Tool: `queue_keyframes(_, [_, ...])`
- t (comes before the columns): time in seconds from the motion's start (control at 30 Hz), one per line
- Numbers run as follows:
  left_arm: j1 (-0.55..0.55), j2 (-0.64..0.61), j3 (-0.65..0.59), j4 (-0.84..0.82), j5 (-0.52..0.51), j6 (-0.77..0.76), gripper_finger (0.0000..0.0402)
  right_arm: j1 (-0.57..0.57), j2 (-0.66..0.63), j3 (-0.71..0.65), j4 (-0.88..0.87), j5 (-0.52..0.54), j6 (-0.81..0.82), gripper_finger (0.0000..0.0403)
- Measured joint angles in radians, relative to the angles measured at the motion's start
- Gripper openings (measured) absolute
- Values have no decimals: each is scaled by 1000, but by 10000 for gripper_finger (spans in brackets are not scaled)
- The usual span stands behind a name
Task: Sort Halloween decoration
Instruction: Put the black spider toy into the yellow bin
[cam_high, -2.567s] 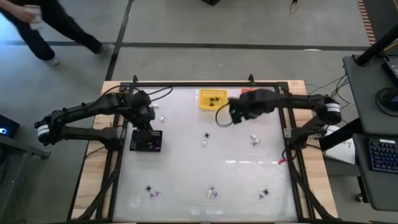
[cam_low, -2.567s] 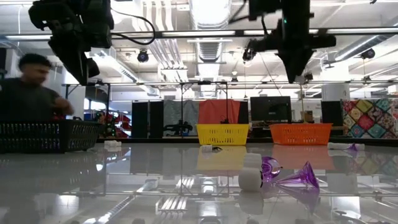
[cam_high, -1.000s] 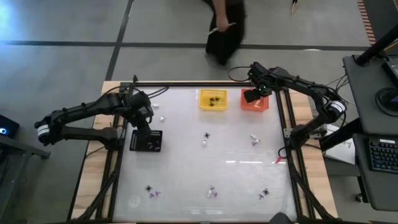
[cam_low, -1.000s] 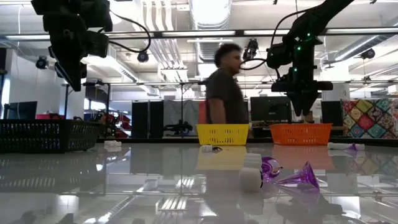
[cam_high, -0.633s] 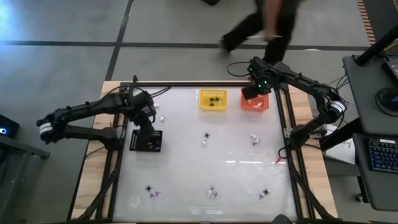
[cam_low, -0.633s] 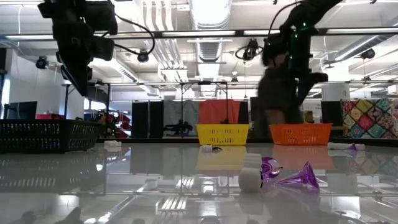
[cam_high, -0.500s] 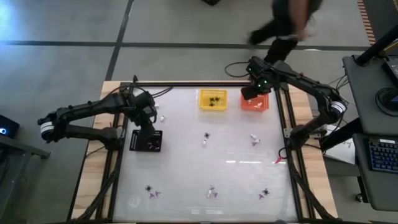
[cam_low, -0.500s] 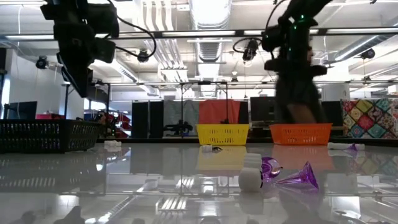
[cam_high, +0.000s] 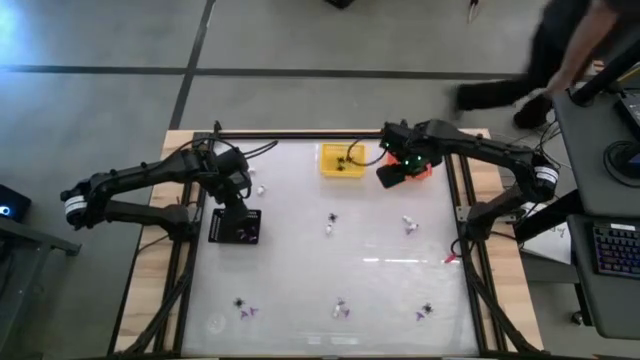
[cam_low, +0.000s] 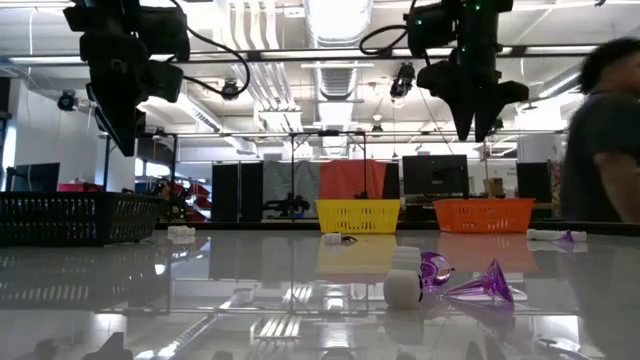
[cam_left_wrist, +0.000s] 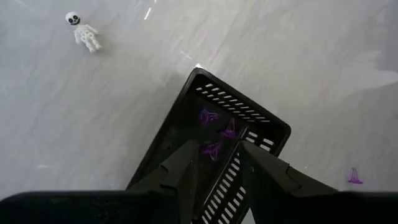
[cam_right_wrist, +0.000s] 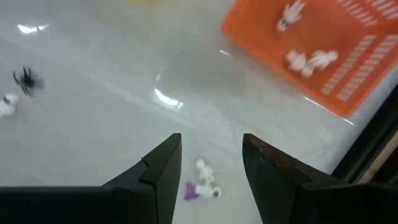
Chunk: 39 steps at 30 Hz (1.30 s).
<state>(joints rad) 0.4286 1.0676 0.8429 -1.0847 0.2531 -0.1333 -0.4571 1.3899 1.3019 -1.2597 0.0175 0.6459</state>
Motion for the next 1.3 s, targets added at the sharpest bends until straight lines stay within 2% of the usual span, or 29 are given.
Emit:
queue_keyframes(0.17, [0, 0, 0, -8, 0, 22, 102, 114, -2, -2, -82, 1, 172, 157])
queue_keyframes(0.33, [0, 0, 0, -51, 1, 72, 102, 275, -1, -2, -150, 8, 362, 161])
queue_keyframes(0.67, [0, -5, 0, -102, 1, 176, 102, 564, 0, -2, -150, 10, 797, 161])
queue_keyframes(0.9, [0, -19, 0, -102, 1, 195, 102, 816, 6, -2, -145, 9, 1206, 163])
queue_keyframes(1.1, [0, -42, 0, -101, 1, 203, 102, 1000, 60, -2, -141, 7, 1514, 166])
queue_keyframes(1.3, [0, -71, 0, -101, 1, 203, 102, 1127, 133, -3, -99, -72, 1705, 167])
